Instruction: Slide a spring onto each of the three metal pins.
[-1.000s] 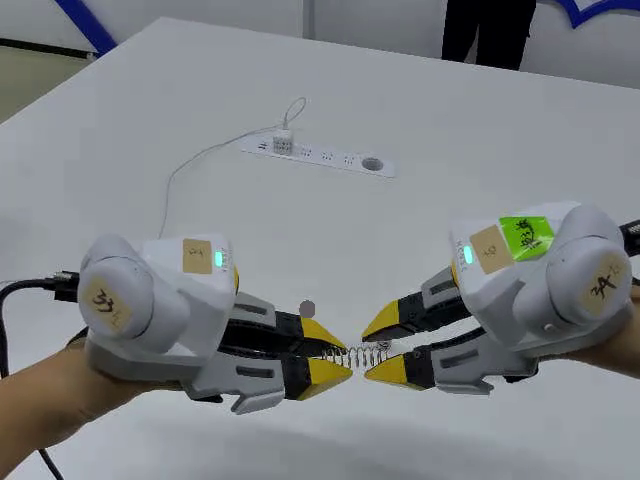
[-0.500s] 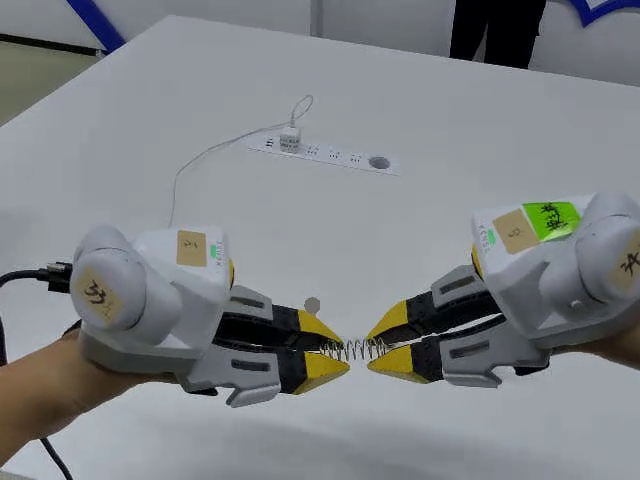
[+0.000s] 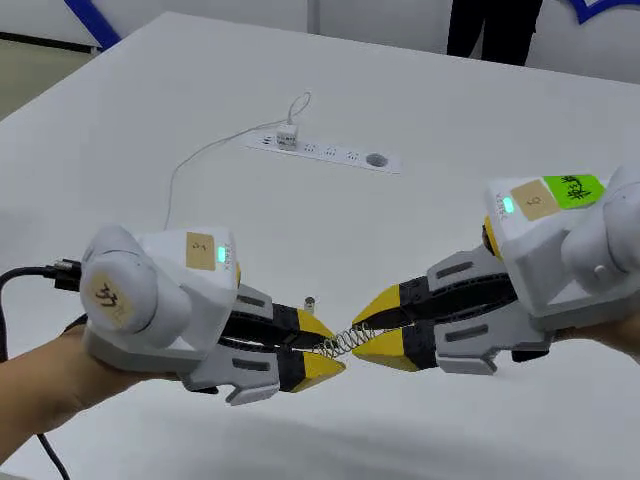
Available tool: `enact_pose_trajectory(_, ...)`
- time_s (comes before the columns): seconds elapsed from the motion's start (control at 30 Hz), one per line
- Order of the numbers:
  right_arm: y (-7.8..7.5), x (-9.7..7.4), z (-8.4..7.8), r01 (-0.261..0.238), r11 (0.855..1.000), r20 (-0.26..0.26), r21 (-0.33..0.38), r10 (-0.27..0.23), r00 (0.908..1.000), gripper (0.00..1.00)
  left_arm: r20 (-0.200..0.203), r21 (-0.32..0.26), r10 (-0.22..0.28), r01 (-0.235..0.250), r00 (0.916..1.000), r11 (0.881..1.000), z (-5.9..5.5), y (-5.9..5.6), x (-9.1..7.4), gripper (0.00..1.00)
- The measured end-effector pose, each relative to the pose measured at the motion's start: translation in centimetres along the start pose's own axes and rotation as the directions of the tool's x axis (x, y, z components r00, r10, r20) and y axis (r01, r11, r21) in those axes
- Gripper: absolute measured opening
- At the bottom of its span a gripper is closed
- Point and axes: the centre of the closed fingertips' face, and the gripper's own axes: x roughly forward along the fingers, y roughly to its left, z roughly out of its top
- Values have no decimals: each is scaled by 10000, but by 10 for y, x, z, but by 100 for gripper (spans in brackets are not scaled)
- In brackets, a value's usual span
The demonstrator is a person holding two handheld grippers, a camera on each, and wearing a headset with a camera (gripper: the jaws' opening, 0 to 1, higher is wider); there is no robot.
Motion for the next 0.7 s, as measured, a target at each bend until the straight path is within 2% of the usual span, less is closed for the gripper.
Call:
enact_pose_trajectory(0.2, -1, 3, 6, 17, 9999, 207, 136, -20, 9998, 11, -13, -11, 14, -14, 10000, 10000, -1, 1, 0, 10)
enact_pose_trajectory(0.27, 1, 4, 16, -91, 9987, 719, 494, 56, 9974, 11, 54, -13, 30, -30, 10000, 10000, 0, 1, 0, 10)
enact_pose_trajectory(0.57, -1, 9, 22, 7, 9990, 794, 436, -42, 9968, 11, 58, -33, 124, -124, 9999, 9999, 0, 3, 0, 10)
enact_pose_trajectory(0.63, -2, 10, 24, 31, 9988, 876, 488, -74, 9961, 11, 131, -86, 150, -149, 9998, 9999, 2, 3, 0, 10)
enact_pose_trajectory(0.7, -2, 10, 28, 27, 9984, 1021, 573, -86, 9947, 11, 374, -243, 129, -120, 9992, 9996, 6, 3, 0, 10)
